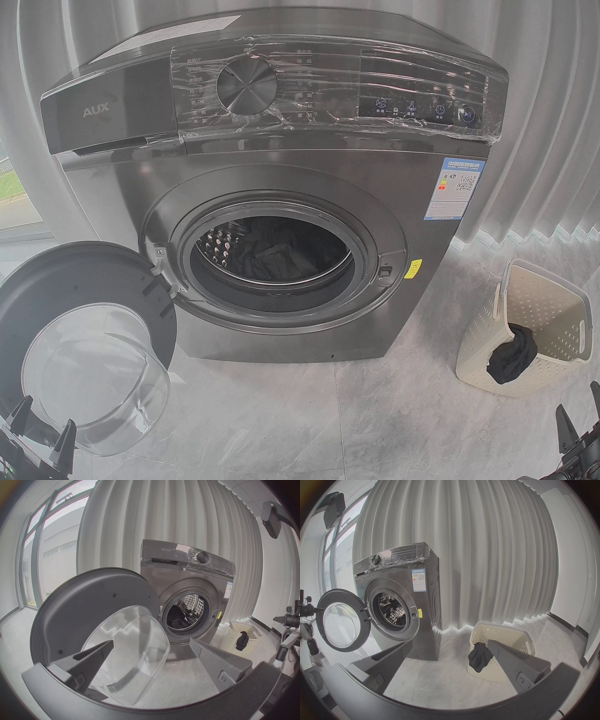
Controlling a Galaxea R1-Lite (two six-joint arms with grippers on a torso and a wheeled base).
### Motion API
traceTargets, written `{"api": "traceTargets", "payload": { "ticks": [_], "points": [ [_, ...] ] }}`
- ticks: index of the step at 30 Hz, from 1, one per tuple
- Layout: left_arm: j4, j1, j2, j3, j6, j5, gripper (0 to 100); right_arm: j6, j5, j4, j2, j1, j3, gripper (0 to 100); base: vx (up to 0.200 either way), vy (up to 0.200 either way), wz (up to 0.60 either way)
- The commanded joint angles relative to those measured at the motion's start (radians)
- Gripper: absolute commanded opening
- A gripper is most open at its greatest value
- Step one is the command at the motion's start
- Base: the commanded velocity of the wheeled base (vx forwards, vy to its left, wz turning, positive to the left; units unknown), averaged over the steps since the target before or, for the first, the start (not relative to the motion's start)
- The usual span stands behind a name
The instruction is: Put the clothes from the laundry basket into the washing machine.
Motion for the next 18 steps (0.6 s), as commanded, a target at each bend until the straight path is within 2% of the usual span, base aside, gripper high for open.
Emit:
{"api": "traceTargets", "payload": {
  "ticks": [1,3,5,8,13,18],
  "points": [
    [0.000,0.013,0.001,0.018,-0.006,0.000,100,-0.002,0.000,0.000,0.004,0.000,0.018,100,-0.200,0.000,0.00],
    [0.000,0.049,0.001,0.018,-0.001,0.000,100,-0.003,0.000,0.000,0.004,0.000,0.018,100,0.000,0.000,0.00],
    [0.000,0.093,0.001,0.016,-0.011,0.000,100,-0.003,0.000,0.000,0.004,0.000,0.018,100,0.000,0.000,0.00],
    [0.000,0.102,0.001,0.018,-0.035,0.000,100,-0.002,0.000,0.000,0.004,0.000,0.018,100,0.000,0.000,0.00],
    [0.000,0.104,0.001,0.018,-0.054,0.006,100,-0.003,0.000,-0.002,0.004,0.000,0.018,100,0.000,0.000,0.00],
    [0.000,0.102,0.001,0.018,-0.060,-0.001,100,-0.002,0.000,-0.002,0.004,0.000,0.018,100,-0.200,0.000,0.00]
  ]
}}
